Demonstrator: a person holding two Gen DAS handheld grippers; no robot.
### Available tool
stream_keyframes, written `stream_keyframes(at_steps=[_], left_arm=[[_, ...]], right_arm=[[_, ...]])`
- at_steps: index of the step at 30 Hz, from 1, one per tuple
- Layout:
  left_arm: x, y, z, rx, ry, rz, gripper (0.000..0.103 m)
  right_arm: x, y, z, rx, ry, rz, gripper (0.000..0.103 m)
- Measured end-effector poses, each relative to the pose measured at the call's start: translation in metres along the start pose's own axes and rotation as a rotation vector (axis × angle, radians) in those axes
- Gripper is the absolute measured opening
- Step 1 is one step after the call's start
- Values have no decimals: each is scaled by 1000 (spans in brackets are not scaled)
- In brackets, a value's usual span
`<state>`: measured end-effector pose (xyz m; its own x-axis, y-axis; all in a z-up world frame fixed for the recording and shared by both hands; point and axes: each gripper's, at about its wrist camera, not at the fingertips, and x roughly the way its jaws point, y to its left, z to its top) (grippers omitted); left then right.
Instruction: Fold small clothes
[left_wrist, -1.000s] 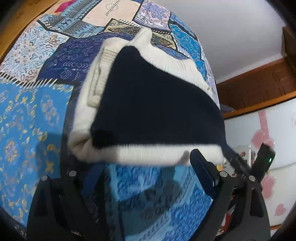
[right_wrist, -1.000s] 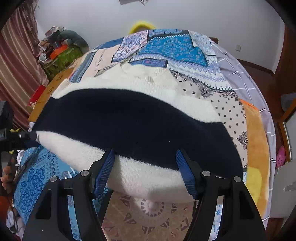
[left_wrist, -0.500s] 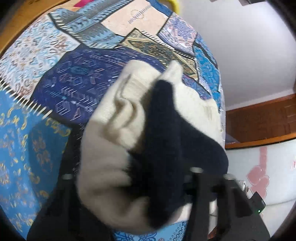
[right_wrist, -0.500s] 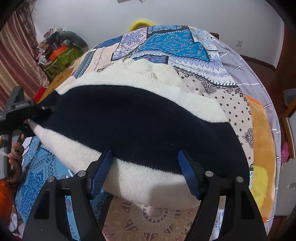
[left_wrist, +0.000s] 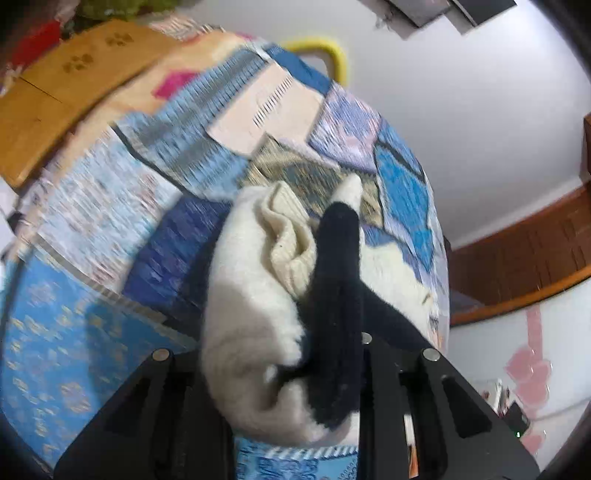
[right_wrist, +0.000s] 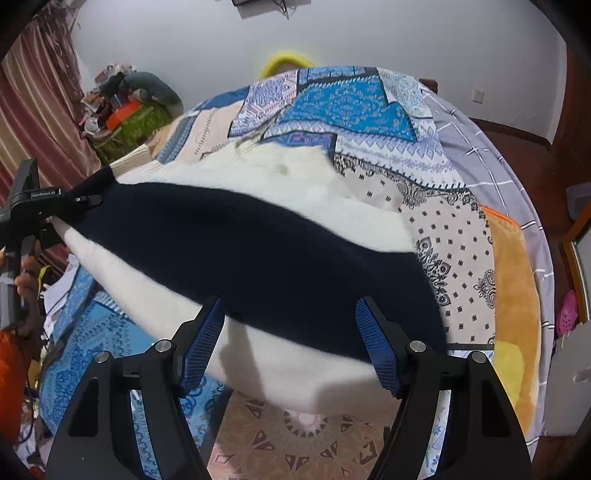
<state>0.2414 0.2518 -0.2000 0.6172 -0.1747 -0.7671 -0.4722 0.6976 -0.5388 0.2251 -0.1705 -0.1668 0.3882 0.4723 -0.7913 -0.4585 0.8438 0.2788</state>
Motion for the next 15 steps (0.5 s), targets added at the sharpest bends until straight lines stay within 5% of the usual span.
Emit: stream_keyframes(at_steps=[7, 15], left_arm=[[-38, 17, 40, -41, -144, 124, 26], [-46, -51, 40, 187, -208, 201, 26]], right_arm=[[-5, -1, 6, 19, -30, 20, 70], [7, -2, 5, 40, -8, 61, 70]])
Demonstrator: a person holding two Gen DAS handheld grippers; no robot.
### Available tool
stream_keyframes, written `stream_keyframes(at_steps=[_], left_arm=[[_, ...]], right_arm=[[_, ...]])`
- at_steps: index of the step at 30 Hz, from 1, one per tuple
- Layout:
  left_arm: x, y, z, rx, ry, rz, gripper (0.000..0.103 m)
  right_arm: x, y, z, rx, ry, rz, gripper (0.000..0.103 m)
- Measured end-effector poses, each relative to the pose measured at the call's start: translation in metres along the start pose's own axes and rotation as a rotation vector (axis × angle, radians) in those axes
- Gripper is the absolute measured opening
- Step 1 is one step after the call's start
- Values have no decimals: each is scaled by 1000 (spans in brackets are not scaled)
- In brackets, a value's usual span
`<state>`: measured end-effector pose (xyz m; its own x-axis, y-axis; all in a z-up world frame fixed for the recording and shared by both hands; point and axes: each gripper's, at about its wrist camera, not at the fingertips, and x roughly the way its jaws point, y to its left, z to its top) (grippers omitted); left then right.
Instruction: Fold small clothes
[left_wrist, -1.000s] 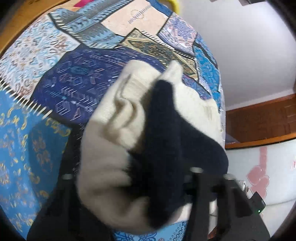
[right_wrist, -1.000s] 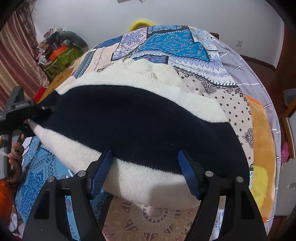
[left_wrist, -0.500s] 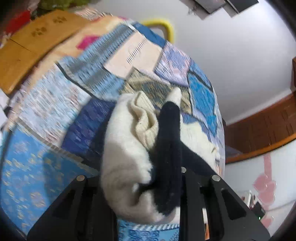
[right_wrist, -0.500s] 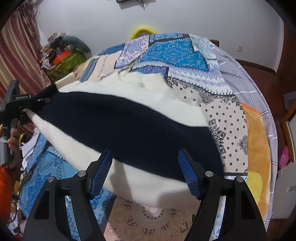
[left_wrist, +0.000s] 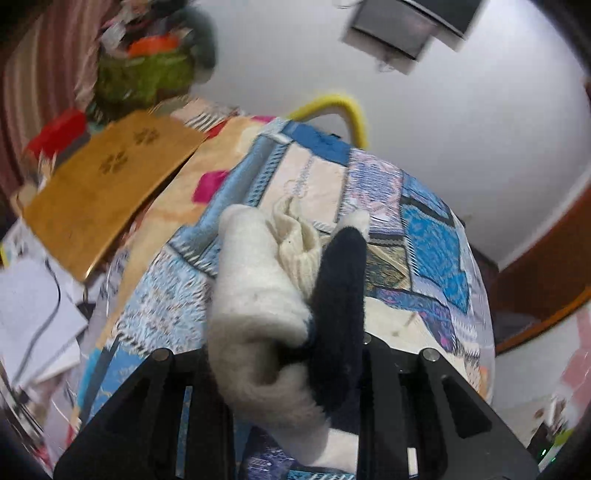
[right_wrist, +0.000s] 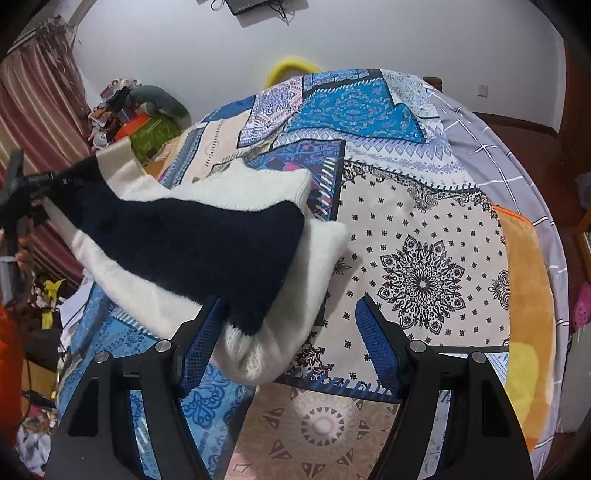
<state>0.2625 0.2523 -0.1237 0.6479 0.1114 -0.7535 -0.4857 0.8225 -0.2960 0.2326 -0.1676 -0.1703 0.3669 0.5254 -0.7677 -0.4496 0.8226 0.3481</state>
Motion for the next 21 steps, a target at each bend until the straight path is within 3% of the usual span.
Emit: stream_keyframes(at_steps=[11, 21], left_arm=[[-10, -157, -21, 304, -2, -134, 26], [-6, -257, -90, 544, 56, -223, 26]], right_arm=[[0, -7, -4, 30, 15, 21, 70], [-5, -12, -2, 41, 4, 44, 70]])
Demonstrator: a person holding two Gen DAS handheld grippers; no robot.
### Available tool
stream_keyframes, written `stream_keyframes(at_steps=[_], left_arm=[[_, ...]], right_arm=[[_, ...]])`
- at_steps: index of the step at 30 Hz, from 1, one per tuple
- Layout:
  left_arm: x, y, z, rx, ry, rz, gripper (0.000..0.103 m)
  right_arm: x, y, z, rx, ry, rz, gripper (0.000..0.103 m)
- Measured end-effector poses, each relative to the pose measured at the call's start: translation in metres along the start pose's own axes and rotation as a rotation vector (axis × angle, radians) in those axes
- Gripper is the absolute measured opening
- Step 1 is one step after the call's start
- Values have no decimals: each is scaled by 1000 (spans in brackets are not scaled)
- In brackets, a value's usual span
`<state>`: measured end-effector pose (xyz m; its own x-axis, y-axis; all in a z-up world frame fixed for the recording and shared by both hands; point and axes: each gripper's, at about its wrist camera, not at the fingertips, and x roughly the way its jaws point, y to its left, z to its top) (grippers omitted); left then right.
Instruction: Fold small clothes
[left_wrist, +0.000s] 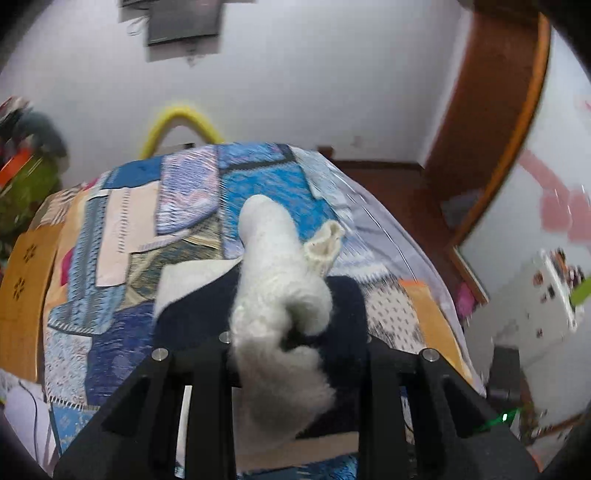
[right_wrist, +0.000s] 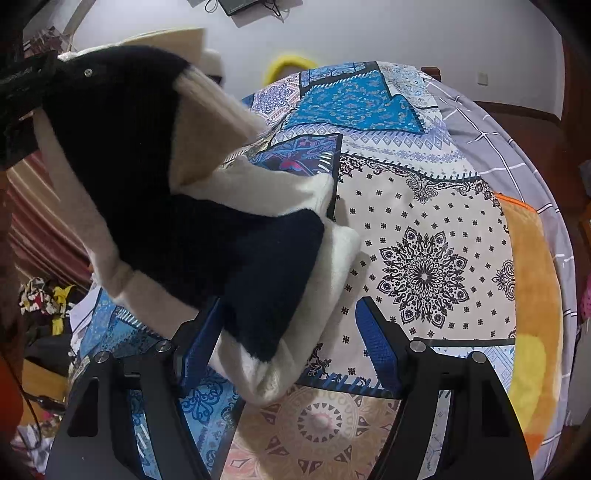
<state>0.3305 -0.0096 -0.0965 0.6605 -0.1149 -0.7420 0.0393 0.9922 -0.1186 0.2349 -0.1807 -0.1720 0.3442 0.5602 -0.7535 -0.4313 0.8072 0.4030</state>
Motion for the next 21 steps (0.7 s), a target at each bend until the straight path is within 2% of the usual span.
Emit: stream_keyframes(at_steps=[6, 9, 12, 14, 15, 18, 21], left_arm=[[23, -30, -31, 87, 129, -40, 26], [24, -38, -41, 132, 181, -44, 30], [16, -40, -46, 173, 197, -52, 44], [8, -35, -50, 163, 208, -111, 66], [2, -31, -51, 144, 210, -151, 67], [-11, -22, -54, 130, 217, -188, 68], [-22, -7, -52, 111, 192, -164, 68]], right_arm=[[5, -12, 4, 34, 4, 22, 70], [14, -19, 11, 56, 34, 50, 70], [18, -21, 17, 61, 37, 70, 70], [21, -19, 20, 49, 36, 73, 70], [23, -19, 22, 43, 37, 76, 70], [30, -18, 25, 34, 44, 84, 70], [38, -17, 27, 18, 45, 74, 70]])
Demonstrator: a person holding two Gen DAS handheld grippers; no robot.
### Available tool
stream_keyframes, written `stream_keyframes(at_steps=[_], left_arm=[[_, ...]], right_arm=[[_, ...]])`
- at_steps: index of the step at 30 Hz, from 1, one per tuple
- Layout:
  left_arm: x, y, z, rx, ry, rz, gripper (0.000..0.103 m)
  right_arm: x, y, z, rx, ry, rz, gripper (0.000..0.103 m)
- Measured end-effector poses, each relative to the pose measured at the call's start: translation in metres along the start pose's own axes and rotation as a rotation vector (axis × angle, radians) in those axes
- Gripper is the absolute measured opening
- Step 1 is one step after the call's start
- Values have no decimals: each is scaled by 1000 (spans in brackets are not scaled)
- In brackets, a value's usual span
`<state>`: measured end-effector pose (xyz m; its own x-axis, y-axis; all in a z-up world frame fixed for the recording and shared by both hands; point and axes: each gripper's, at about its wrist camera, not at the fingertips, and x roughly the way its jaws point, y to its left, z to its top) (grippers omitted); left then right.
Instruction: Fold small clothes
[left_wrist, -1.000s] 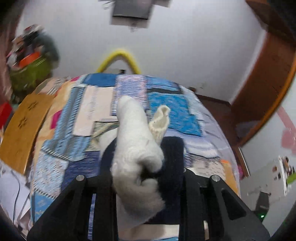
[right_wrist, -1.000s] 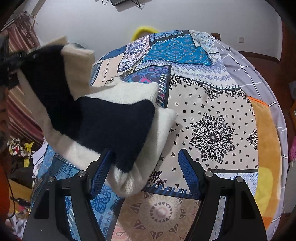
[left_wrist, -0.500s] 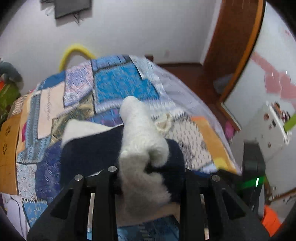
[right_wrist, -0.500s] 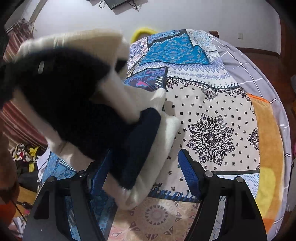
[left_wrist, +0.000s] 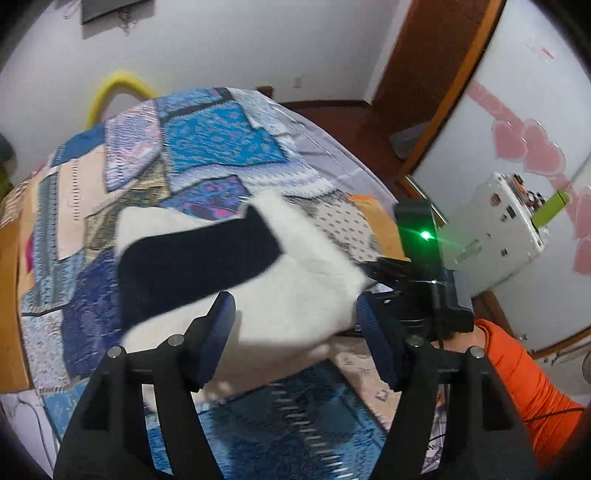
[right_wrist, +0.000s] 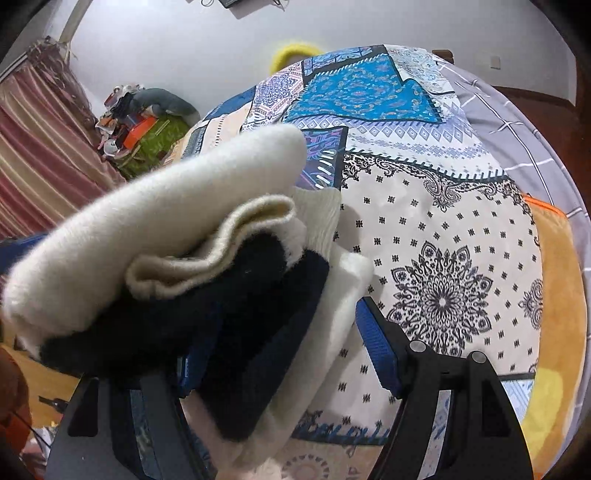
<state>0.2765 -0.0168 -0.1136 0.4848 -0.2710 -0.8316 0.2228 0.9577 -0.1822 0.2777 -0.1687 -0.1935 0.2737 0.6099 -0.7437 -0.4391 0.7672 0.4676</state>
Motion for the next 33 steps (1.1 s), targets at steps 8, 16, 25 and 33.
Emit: stream_keyframes(at_steps=[8, 16, 25, 33], left_arm=[[22, 72, -5, -105, 44, 158, 69], [47, 90, -30, -112, 98, 152, 75], [52, 83, -43, -50, 90, 165, 79], [51, 80, -50, -48, 87, 160, 84]], right_arm=[[13, -17, 5, 15, -23, -17, 70], [21, -22, 18, -5, -54, -44, 70], [10, -24, 32, 0, -191, -183, 70], [-31, -25, 41, 19, -246, -210, 70]])
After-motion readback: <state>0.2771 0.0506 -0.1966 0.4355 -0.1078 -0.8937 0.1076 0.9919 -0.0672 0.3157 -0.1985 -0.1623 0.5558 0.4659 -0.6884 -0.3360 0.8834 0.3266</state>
